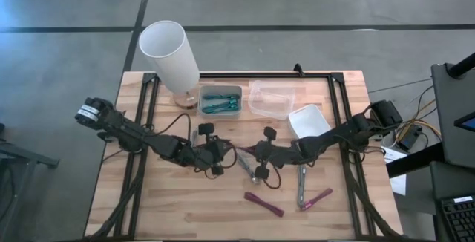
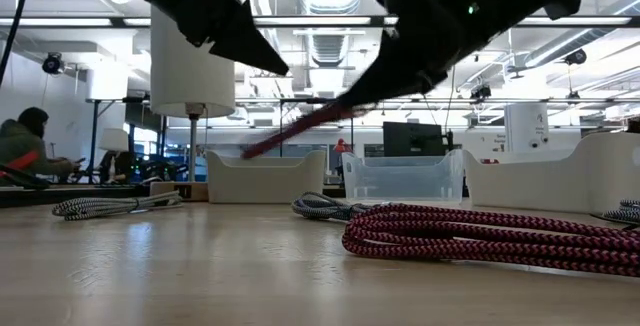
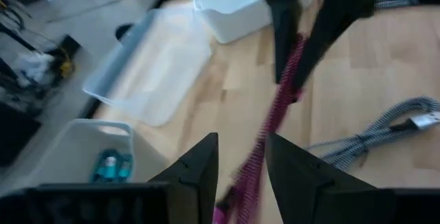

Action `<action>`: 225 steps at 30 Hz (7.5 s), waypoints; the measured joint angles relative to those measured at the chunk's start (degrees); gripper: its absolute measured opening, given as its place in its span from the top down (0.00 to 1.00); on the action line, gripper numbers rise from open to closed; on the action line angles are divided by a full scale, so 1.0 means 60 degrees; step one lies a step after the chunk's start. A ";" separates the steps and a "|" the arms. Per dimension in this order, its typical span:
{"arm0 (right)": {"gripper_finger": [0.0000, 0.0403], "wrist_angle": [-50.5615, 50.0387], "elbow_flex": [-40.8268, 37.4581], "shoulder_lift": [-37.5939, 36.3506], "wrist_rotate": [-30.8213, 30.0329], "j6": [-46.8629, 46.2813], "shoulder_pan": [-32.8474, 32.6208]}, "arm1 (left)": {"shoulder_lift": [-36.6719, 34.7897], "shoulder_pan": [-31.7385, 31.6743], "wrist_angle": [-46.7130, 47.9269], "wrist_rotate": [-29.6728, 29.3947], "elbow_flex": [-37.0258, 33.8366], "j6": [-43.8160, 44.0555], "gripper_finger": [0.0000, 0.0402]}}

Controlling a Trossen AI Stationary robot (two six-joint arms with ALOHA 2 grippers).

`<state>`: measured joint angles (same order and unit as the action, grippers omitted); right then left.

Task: Pick & Place USB Port
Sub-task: Put the left black and pink USB cable into the transparent bin

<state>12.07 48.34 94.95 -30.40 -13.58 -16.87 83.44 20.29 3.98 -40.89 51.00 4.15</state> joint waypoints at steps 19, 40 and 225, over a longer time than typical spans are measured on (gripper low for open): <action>0.94 -0.6456 0.0000 -0.4121 -0.3190 -0.0984 0.0747 | -0.0004 -0.0039 0.0012 -0.0134 0.0186 -0.1262 0.69; 0.94 -0.6435 -0.0004 -0.4015 0.1432 0.0333 0.5144 | -0.0004 -0.0204 0.0008 -0.0130 0.0186 -0.1335 0.69; 0.97 -0.9853 0.4947 0.2449 0.1145 0.1501 0.6376 | -0.0036 -0.0255 0.1273 0.0161 0.0350 0.0497 0.69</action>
<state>-47.05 78.02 109.64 -23.53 -4.58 21.39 83.22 18.76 11.62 -39.92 53.10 7.14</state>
